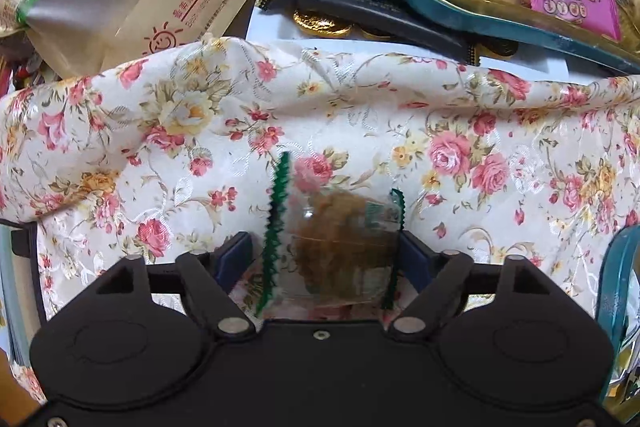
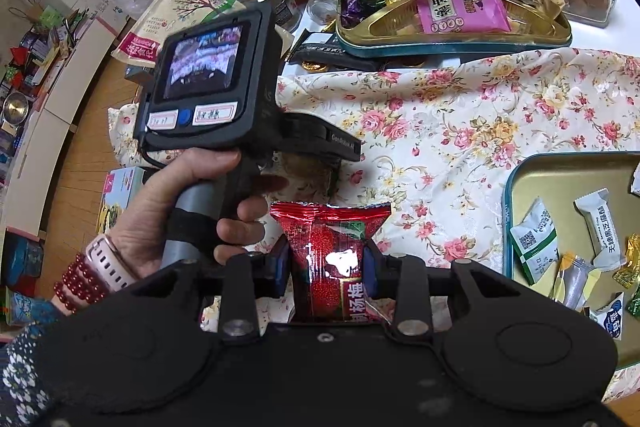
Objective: Organize snacks
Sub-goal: 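Lift the cookie with the left tool while the right tool holds the red packet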
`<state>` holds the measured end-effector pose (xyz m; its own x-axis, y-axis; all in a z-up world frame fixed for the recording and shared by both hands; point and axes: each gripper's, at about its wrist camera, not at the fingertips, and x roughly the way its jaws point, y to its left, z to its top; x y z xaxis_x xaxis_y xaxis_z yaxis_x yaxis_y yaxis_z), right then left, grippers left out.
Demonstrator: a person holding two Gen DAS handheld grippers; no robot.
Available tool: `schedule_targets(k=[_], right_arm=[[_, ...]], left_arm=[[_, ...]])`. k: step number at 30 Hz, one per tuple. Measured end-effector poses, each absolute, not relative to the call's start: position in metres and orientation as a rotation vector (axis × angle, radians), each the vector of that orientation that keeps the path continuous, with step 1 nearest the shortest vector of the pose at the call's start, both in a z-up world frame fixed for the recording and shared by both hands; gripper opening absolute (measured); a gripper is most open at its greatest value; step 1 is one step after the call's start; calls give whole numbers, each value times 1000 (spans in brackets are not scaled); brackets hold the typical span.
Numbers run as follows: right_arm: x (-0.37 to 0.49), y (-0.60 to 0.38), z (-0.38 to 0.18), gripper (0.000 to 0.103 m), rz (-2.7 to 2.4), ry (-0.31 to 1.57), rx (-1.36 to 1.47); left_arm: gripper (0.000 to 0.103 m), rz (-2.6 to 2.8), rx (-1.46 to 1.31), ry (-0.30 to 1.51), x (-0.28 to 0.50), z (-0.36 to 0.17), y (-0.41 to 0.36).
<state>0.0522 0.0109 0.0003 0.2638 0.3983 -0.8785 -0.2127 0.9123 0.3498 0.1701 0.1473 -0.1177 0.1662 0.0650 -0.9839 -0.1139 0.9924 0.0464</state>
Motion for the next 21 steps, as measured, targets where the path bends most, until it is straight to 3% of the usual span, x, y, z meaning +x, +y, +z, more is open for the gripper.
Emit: schedule_targets(k=[11,16,21], right_arm=[[53,7,4,37,408,1227,187],[54,6,4,37,397,1224,184],[55,4,5,37,389,1220,190]], left_arm=[[81,139,-95,1413,178,-120,158],[60,142,-161,1411,176,-106,161],[53,162,-198,1395,175,-98,172]])
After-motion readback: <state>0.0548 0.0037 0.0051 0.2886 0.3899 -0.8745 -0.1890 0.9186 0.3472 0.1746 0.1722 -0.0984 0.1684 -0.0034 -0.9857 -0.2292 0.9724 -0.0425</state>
